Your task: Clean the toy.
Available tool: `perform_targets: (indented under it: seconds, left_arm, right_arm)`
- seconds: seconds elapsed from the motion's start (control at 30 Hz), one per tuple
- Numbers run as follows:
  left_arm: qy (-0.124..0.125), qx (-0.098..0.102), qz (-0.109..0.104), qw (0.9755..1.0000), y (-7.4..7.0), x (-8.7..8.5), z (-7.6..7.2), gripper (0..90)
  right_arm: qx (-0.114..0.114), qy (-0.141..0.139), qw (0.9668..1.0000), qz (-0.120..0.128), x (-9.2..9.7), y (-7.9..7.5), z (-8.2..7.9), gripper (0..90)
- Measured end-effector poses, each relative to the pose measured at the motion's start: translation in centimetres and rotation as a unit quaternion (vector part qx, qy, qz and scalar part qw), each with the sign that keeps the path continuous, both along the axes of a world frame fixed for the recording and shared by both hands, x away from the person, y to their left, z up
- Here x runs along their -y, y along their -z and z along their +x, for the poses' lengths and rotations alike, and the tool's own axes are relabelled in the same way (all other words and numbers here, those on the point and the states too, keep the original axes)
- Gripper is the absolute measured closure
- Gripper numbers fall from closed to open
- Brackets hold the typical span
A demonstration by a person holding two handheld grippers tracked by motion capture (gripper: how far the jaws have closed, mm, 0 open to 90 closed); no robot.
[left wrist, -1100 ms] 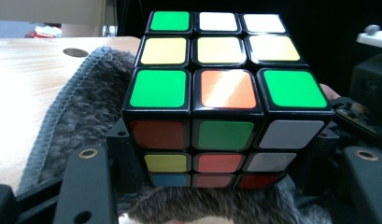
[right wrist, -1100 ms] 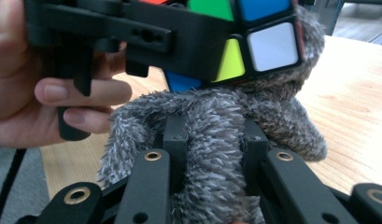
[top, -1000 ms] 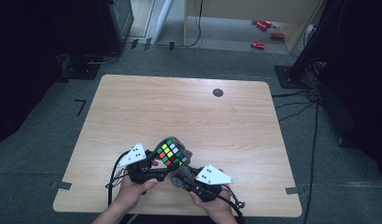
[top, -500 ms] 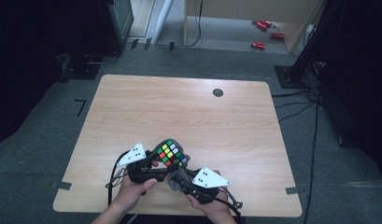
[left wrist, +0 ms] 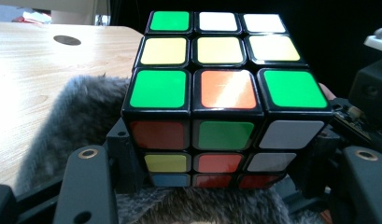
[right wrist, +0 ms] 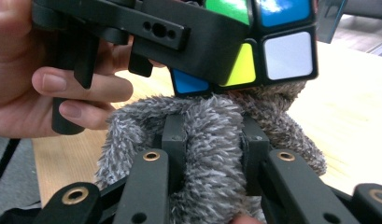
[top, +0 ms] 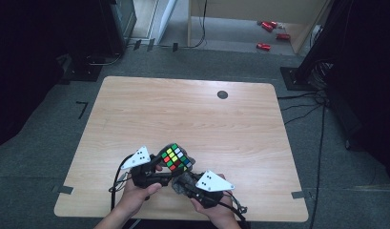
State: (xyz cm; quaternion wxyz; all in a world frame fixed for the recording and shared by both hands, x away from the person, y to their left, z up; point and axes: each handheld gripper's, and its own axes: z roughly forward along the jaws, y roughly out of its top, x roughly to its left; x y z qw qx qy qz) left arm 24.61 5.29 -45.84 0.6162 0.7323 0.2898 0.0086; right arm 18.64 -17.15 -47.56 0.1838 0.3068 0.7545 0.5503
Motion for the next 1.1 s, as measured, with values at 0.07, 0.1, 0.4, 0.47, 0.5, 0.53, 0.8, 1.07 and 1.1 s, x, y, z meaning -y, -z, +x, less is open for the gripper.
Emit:
perform_targets:
  seconds: [0.07,0.1,0.4,0.47,0.5,0.53,0.8,1.07,1.1]
  left_arm:
    - [0.000,-0.001,-0.003,1.0000,0.0,-0.1,0.0,35.2]
    - [0.000,0.000,-0.003,1.0000,0.0,-0.1,0.0,35.2]
    - [0.004,-0.004,0.005,1.0000,0.2,0.2,0.0,35.2]
    - [0.003,-0.004,0.006,1.0000,0.2,0.2,0.0,35.2]
    - [0.003,-0.005,0.005,1.0000,0.2,0.2,0.0,35.2]
    - [0.003,-0.005,0.005,1.0000,0.2,0.2,0.0,35.2]
    - [0.003,-0.004,0.002,1.0000,0.2,0.0,0.1,35.2]
    - [0.006,-0.007,0.007,0.9999,0.3,0.3,0.1,35.2]
    - [0.005,-0.007,0.006,0.9999,0.3,0.3,0.1,35.2]
  right_arm:
    - [0.000,0.001,1.0000,0.002,0.2,-0.2,0.1,70.9]
    - [0.000,0.005,1.0000,0.005,0.5,-0.3,0.3,70.9]
    - [-0.007,0.051,0.9982,0.030,2.2,-0.4,1.1,70.8]
    - [-0.007,0.033,0.9993,0.016,1.2,0.0,0.7,70.7]
    - [-0.004,0.028,0.9996,0.009,0.9,0.1,0.6,70.6]
    - [-0.002,0.022,0.9997,0.001,0.4,0.1,0.3,70.5]
    - [0.013,0.046,0.9989,0.006,1.7,-0.5,0.8,70.2]
    - [0.017,0.061,0.9980,0.002,1.5,-0.1,0.6,69.7]
    - [0.018,0.050,0.9986,-0.002,1.0,0.1,0.5,69.6]
